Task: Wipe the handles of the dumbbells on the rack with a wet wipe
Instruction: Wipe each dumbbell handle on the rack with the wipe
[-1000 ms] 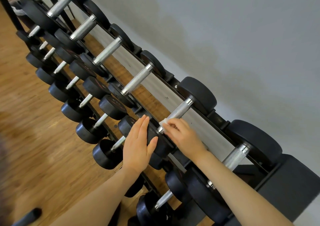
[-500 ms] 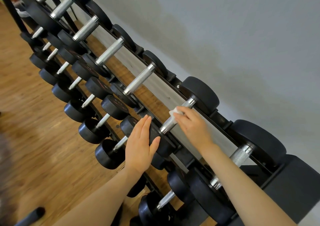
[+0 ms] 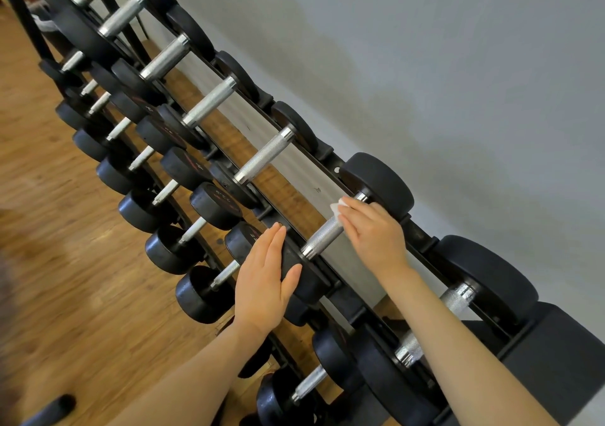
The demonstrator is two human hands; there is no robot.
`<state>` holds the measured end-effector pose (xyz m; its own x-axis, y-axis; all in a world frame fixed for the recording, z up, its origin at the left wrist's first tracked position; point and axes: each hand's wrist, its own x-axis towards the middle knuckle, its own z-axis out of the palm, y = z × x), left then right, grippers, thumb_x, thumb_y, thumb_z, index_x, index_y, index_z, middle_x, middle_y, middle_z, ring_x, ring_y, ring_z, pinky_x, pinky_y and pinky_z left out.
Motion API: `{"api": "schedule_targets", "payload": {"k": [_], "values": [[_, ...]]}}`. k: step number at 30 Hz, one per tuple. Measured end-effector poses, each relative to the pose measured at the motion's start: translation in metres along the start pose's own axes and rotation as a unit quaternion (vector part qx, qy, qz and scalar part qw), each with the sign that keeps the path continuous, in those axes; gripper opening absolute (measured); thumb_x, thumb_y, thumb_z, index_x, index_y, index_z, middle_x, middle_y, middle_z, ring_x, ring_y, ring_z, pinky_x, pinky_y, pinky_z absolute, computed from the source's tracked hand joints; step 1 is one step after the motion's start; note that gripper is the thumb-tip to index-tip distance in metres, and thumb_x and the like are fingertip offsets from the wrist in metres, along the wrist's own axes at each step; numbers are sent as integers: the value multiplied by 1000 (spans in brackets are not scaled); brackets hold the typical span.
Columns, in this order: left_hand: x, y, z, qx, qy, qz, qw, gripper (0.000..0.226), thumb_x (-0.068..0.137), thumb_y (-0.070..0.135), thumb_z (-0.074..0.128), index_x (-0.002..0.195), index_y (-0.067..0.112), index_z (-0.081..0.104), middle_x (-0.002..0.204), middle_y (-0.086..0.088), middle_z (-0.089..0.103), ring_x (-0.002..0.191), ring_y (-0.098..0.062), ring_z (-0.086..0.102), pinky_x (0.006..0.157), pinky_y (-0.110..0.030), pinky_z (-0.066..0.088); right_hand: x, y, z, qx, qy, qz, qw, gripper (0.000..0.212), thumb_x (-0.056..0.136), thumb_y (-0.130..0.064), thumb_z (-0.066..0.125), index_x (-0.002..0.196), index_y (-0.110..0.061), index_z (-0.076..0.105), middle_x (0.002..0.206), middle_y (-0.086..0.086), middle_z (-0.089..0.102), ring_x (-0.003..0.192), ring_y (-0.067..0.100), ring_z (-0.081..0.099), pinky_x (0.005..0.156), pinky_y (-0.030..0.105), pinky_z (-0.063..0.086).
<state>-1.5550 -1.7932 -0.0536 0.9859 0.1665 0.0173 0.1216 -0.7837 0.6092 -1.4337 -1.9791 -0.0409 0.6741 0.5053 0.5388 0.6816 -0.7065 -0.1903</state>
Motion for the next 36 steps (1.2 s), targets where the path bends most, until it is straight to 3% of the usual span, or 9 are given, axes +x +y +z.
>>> {"api": "schedule_targets", "payload": {"k": [3,6,8,12,14,20,23,27,36], "values": [[-1,-1,0,-4,2,1,1000,70,94,57,30,153,17,31,159,2,31,145,-17,28,115,-34,22,-14,-13,15,14,-36,-22,999,23,91,-16,63,111,-9,70,115,5,69,89,19,66,75,30,56],[0,0,-1,-4,3,3,1000,70,95,57,31,152,17,32,158,1,32,145,-18,29,115,-34,23,-26,-20,25,35,-88,-23,995,27,91,-17,65,118,-13,67,122,3,66,85,19,62,69,32,56],[0,1,-1,-1,0,0,1000,71,94,57,31,153,17,31,159,1,31,145,-18,29,116,-35,24,-27,-20,23,31,-69,1,997,31,87,-15,70,118,-14,68,122,2,66,85,19,62,67,33,56],[-2,3,-3,1,-11,-10,1000,74,92,61,25,154,20,26,161,3,26,147,-16,24,117,-34,22,-27,-22,16,2,-24,47,999,27,90,-21,59,113,-11,69,118,4,68,97,23,59,72,36,54],[-2,3,-4,7,-13,-12,1000,75,92,62,24,155,21,25,161,4,25,147,-16,23,117,-33,21,-28,-24,16,18,-21,50,998,28,85,-16,66,112,-8,70,117,6,68,104,26,60,77,40,56],[-4,10,-9,27,-18,-34,999,72,94,60,29,155,22,24,161,4,26,148,-16,23,120,-37,21,-31,-29,17,58,-18,66,996,47,67,-2,83,111,-3,69,113,9,68,101,24,57,81,28,53],[-4,13,-12,59,-16,-37,997,64,99,49,42,155,22,26,160,3,29,148,-17,24,122,-39,17,-32,-32,16,78,-7,77,994,44,69,-1,81,111,-4,69,114,9,68,103,19,49,82,29,53],[-7,23,-18,79,-21,-36,996,60,102,45,41,156,23,24,162,3,24,150,-15,17,120,-33,2,-36,-39,3,84,20,100,991,32,77,-6,75,108,-2,70,107,9,69,97,16,50,79,28,55],[-27,44,-40,76,-25,-13,997,57,104,43,37,155,21,27,163,-1,23,150,-18,17,122,-38,9,-74,-55,-58,66,6,192,979,30,81,-12,71,110,-3,70,107,7,69,101,19,57,83,30,57]]}}
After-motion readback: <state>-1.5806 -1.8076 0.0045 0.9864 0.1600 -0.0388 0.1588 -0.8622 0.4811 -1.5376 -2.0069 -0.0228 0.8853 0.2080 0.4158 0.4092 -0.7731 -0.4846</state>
